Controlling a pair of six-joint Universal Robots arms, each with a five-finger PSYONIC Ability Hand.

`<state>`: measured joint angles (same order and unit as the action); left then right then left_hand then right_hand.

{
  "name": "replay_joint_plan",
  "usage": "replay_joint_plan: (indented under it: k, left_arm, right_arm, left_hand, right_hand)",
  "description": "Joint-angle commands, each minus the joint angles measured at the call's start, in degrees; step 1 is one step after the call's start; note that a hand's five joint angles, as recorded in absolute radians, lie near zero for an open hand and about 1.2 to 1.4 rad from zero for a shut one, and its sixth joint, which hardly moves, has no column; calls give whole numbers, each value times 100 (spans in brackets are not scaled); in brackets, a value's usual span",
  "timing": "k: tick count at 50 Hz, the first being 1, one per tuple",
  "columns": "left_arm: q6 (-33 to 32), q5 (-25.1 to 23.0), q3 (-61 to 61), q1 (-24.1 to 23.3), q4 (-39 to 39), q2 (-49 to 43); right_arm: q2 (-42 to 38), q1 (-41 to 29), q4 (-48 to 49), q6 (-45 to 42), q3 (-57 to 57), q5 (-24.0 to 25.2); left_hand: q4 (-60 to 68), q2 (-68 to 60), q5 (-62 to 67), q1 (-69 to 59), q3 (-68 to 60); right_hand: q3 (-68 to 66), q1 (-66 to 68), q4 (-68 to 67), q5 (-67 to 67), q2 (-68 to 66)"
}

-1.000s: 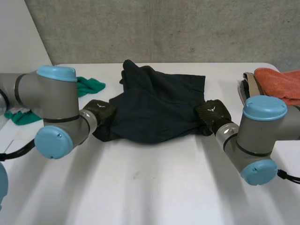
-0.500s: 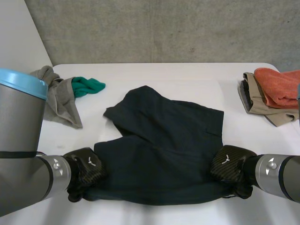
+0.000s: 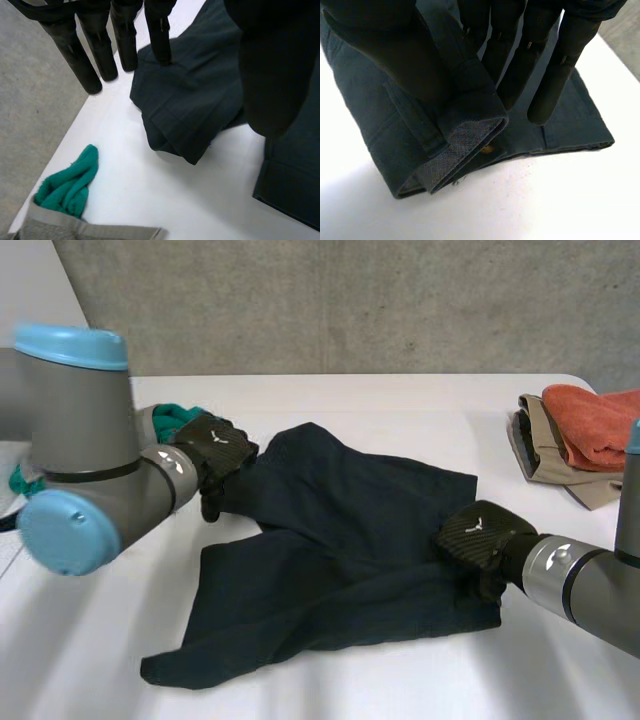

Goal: Fold the laundry.

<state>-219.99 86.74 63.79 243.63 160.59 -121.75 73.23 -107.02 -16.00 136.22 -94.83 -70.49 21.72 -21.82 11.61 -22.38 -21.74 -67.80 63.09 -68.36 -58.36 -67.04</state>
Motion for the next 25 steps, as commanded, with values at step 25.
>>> replay_joint_plan:
  k: [25]
  left_arm:
    - [-535, 632, -1958, -26, 1579, -2696]
  right_arm:
    - [16, -100, 484, 397, -229, 35]
  left_hand:
    - [5828, -5818, 5839, -5762, -5826]
  right_hand:
    - [-1220, 1691, -1164, -1164, -1296]
